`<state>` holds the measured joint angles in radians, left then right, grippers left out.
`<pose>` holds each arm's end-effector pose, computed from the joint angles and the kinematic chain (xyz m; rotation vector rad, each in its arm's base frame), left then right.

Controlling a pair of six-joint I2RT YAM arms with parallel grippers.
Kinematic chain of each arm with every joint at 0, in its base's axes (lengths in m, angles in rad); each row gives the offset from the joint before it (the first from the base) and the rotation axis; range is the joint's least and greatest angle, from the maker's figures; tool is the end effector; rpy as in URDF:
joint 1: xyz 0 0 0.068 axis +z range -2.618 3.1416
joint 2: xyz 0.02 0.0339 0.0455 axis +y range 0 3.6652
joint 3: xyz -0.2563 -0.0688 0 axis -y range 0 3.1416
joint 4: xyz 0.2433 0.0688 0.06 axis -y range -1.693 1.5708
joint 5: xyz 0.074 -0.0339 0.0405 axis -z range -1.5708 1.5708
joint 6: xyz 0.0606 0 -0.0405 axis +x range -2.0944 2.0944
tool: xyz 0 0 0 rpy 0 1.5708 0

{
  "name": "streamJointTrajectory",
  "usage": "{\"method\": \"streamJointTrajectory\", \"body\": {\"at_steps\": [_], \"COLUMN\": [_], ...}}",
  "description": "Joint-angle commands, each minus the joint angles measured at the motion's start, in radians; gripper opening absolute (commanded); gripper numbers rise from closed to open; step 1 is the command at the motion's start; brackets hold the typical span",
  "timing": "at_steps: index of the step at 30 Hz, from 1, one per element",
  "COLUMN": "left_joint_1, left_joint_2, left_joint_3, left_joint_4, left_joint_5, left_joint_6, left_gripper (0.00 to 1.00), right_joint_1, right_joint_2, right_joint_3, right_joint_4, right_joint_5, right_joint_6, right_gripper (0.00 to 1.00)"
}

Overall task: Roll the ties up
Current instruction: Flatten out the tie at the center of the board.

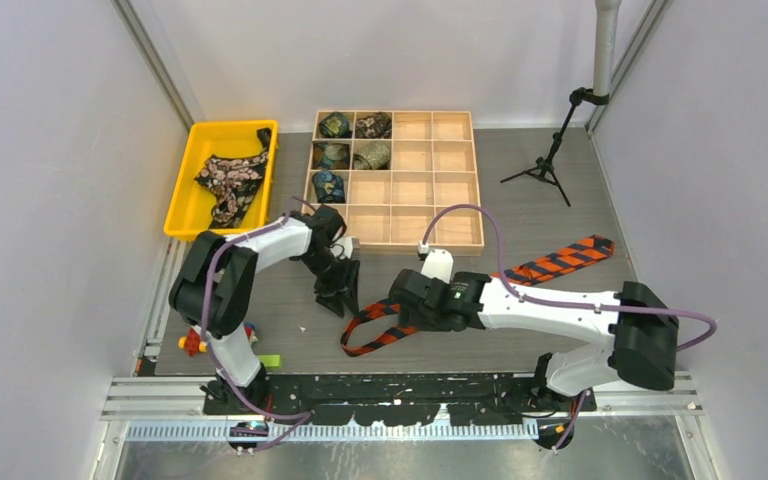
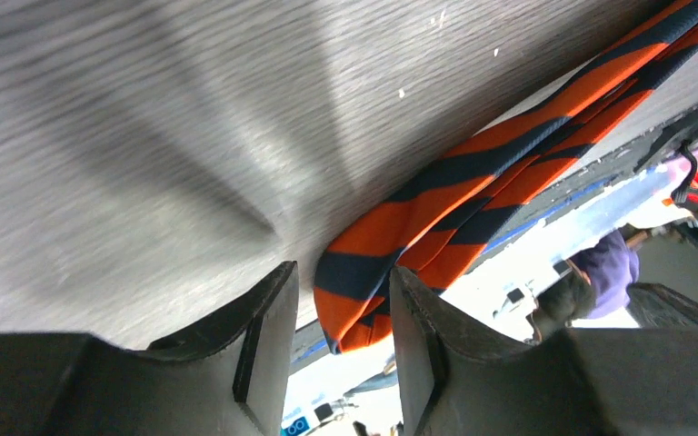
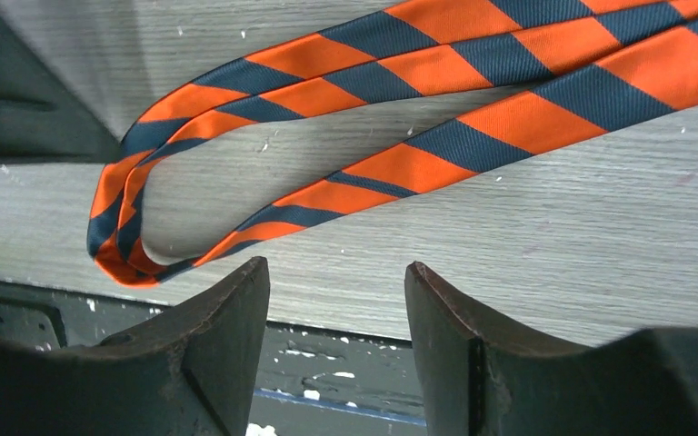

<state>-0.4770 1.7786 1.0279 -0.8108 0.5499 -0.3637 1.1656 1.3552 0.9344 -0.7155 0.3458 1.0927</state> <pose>0.2456 -0.1626 0.1165 -0.1642 -2.8292 0.7352 0.1241 0.2372 0.2004 0.0055 2.6310 0.3284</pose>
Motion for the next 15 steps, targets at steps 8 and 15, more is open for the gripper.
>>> {"method": "streamJointTrajectory", "body": {"at_steps": [8, 15], "left_joint_1": [0.012, 0.012], "left_joint_2": [-0.231, -0.392], "left_joint_3": [0.021, -0.019], "left_joint_4": [-0.149, -0.185], "left_joint_5": [-0.107, -0.165], "left_joint_6": [0.0, 0.017], "left_gripper": [0.44, 0.44], "right_joint_1": [0.011, 0.01], "right_joint_2": [0.22, 0.34], "right_joint_3": [0.135, 0.181], "right_joint_4": [-0.024, -0.035], "right_joint_5": [0.095, 0.113], "right_joint_6": [0.223, 0.237], "right_gripper": [0.66, 0.61]}}
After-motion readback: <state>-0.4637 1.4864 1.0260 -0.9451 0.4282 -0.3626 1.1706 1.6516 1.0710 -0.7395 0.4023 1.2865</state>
